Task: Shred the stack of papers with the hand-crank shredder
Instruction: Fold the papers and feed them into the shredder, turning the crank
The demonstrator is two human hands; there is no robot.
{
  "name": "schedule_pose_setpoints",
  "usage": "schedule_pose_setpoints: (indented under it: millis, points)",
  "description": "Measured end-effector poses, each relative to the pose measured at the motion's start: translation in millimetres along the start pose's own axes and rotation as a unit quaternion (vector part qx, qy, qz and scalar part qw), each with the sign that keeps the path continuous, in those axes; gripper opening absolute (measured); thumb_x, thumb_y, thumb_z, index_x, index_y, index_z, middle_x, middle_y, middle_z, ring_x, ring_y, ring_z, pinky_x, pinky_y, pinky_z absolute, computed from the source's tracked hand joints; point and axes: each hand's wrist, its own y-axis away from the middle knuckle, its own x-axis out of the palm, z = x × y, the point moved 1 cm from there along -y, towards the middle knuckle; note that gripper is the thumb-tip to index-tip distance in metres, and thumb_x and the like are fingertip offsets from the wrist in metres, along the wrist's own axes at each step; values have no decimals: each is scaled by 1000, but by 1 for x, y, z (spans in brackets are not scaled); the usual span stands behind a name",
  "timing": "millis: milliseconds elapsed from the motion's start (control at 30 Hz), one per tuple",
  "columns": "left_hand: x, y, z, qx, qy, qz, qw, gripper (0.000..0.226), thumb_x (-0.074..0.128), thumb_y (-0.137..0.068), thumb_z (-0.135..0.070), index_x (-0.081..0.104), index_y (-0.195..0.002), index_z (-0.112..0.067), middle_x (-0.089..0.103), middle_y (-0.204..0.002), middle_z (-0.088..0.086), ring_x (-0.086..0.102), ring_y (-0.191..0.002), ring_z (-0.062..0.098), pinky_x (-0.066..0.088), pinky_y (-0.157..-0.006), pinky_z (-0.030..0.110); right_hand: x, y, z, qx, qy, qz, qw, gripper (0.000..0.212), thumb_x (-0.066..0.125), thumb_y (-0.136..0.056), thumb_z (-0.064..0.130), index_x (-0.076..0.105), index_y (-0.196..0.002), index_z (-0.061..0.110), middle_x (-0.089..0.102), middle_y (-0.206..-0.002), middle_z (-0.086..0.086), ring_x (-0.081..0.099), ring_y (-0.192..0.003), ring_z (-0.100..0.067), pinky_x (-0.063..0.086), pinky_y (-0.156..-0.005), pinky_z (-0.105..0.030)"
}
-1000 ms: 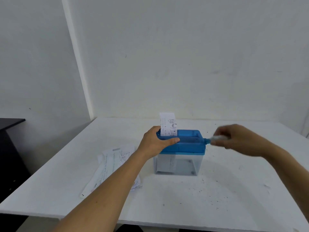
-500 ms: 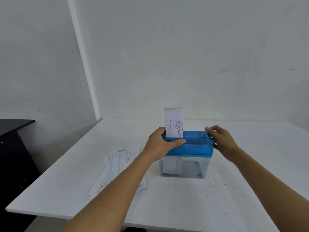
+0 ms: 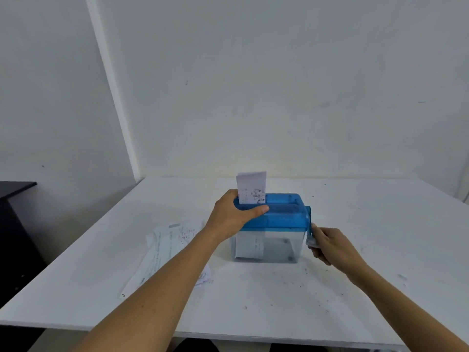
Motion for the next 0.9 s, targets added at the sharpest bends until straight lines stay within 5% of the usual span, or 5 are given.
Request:
schedule_pose_setpoints:
  millis: [300, 633, 900]
  points:
    - [-2, 0, -2, -6, -2, 3, 1000, 78, 83, -69, -60, 54, -132, -24, 59, -123, -14, 55, -108, 6, 43, -76, 12, -63, 23, 59, -96, 62, 95, 989, 46, 59, -92, 50, 67, -69, 11, 70, -67, -2, 57, -62, -10, 45, -63, -25]
    - [-2, -1, -2, -12, -7, 5, 1000, 77, 83, -67, -61, 55, -130, -24, 60, -121, -13, 55, -104, 1, 44, -74, 12, -55, -42, 88, -152, -47, -88, 983, 20, 67, -94, 31, 60, -95, 12, 69, -86, -1, 65, -72, -14, 53, -65, -28]
    - [-1, -1, 2, -15, -5, 9, 1000, 78, 82, -71, -59, 52, -134, -25, 57, -127, -12, 54, -115, 7, 43, -79, 13, -17, -83, 63, -39, -149, -121, 981, 29, 61, -97, 38, 60, -86, 11, 66, -85, -5, 56, -70, -16, 51, -63, -30]
